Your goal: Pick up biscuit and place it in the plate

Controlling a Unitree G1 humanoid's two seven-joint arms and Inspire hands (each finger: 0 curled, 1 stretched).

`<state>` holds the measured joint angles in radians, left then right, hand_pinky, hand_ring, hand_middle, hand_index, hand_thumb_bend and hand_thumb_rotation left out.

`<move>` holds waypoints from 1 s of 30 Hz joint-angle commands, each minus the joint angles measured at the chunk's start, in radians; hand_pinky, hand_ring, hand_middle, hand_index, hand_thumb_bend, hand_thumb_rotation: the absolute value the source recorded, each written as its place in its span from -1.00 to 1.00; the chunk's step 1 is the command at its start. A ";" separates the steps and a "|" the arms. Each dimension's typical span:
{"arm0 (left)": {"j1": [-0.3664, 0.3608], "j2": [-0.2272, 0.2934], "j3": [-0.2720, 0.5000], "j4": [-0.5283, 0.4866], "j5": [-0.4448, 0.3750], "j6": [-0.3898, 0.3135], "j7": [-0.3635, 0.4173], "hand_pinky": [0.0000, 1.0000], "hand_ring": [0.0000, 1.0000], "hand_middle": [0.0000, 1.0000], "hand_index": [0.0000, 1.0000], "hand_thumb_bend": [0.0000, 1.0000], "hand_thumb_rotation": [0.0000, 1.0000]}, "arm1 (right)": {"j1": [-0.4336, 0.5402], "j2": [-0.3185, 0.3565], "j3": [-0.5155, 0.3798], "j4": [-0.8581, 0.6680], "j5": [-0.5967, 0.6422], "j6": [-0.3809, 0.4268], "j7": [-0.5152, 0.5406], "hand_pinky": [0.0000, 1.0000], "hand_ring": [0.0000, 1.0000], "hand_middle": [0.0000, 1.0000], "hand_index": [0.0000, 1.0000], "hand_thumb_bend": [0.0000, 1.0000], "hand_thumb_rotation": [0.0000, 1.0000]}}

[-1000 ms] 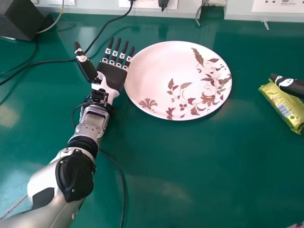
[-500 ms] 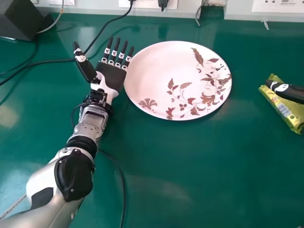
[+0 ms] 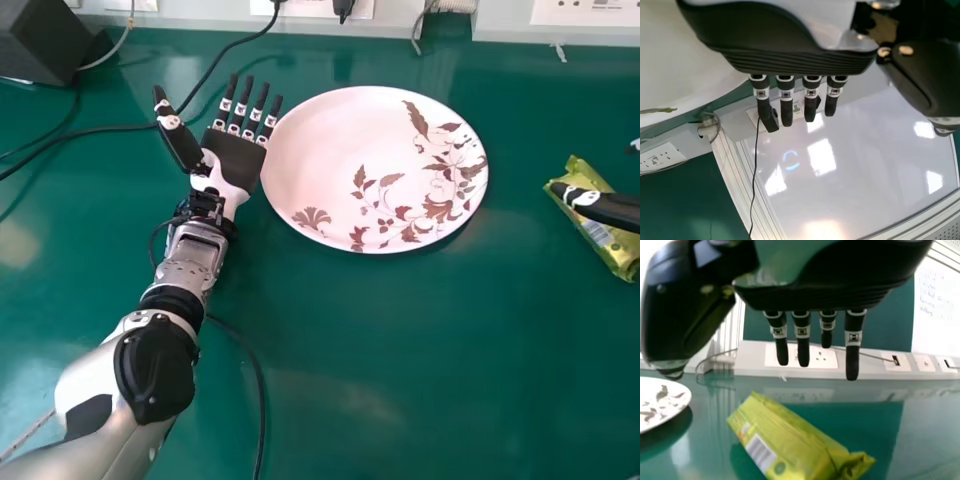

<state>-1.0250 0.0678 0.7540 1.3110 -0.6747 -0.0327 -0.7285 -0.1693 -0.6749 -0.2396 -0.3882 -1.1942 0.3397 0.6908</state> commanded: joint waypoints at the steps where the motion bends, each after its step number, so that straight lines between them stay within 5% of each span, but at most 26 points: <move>1: 0.011 0.007 0.006 0.010 0.001 -0.001 -0.007 0.88 0.85 0.97 1.00 1.00 0.49 | 0.021 -0.018 0.005 0.011 0.008 0.012 -0.004 0.28 0.62 0.81 0.81 0.95 -0.28; 11: 0.009 0.004 0.010 0.009 -0.001 -0.012 -0.013 0.88 0.87 0.99 1.00 1.00 0.46 | 0.038 -0.045 0.014 0.042 0.035 0.040 0.013 0.35 0.76 0.99 0.94 1.00 -0.33; 30: 0.015 0.007 0.022 0.010 -0.013 0.002 -0.108 1.00 0.92 1.00 1.00 1.00 0.40 | 0.054 -0.091 0.035 0.085 0.123 0.072 0.018 0.61 0.92 1.00 1.00 1.00 -0.15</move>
<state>-1.0249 0.0686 0.7659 1.3116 -0.6824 -0.0351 -0.8231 -0.1331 -0.7489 -0.2124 -0.3123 -1.0819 0.4061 0.7122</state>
